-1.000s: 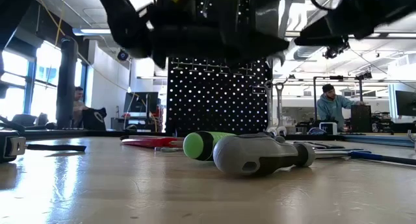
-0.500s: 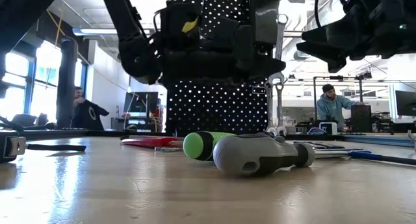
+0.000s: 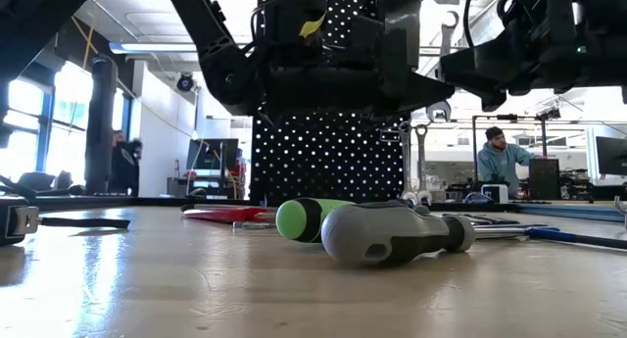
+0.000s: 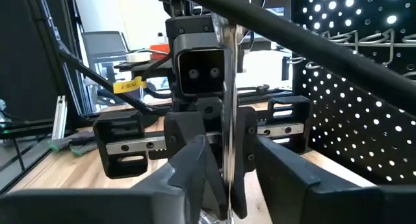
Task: Hang tools onto peg board
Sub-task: Hang the left wrench onto the pegboard
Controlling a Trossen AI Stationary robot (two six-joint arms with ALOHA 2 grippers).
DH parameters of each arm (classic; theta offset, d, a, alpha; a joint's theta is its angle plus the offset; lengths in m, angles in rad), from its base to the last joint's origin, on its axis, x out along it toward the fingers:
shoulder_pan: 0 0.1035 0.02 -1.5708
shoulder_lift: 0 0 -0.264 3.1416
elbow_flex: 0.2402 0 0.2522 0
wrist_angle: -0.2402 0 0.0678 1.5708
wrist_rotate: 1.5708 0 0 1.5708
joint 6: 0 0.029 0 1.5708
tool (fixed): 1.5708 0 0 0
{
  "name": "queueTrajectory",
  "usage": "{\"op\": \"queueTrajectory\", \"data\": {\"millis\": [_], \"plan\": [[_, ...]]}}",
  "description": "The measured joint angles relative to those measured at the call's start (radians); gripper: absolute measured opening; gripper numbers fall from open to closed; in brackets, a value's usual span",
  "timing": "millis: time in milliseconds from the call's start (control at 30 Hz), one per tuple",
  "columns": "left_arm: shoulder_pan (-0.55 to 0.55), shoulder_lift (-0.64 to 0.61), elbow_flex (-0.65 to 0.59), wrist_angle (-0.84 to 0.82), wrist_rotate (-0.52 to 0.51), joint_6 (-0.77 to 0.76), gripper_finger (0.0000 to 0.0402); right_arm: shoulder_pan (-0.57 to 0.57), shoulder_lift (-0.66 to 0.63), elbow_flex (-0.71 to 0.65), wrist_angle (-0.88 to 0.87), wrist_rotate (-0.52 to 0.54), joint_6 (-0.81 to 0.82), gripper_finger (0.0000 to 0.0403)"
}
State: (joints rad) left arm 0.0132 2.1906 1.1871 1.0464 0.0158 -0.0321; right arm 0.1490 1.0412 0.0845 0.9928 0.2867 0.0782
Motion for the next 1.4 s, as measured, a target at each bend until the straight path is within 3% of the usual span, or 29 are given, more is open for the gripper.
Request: {"op": "queueTrajectory", "data": {"millis": [333, 1033, 1167, 1400], "plan": [[0.000, 0.000, 0.000, -0.001, -0.002, 0.002, 0.0000, -0.048, 0.000, 0.000, -0.001, -0.074, -0.007, 0.0040], [0.016, 0.000, 0.001, -0.034, -0.009, 0.025, 0.0001, -0.118, 0.000, 0.000, -0.035, -0.097, -0.004, 0.0025], [0.016, 0.000, 0.001, -0.098, -0.046, 0.027, 0.0028, -0.152, 0.001, 0.000, -0.097, -0.093, 0.006, 0.0006], [0.018, 0.000, 0.001, -0.139, -0.065, 0.047, 0.0116, -0.240, 0.000, 0.000, -0.146, -0.166, 0.014, 0.0001]]}}
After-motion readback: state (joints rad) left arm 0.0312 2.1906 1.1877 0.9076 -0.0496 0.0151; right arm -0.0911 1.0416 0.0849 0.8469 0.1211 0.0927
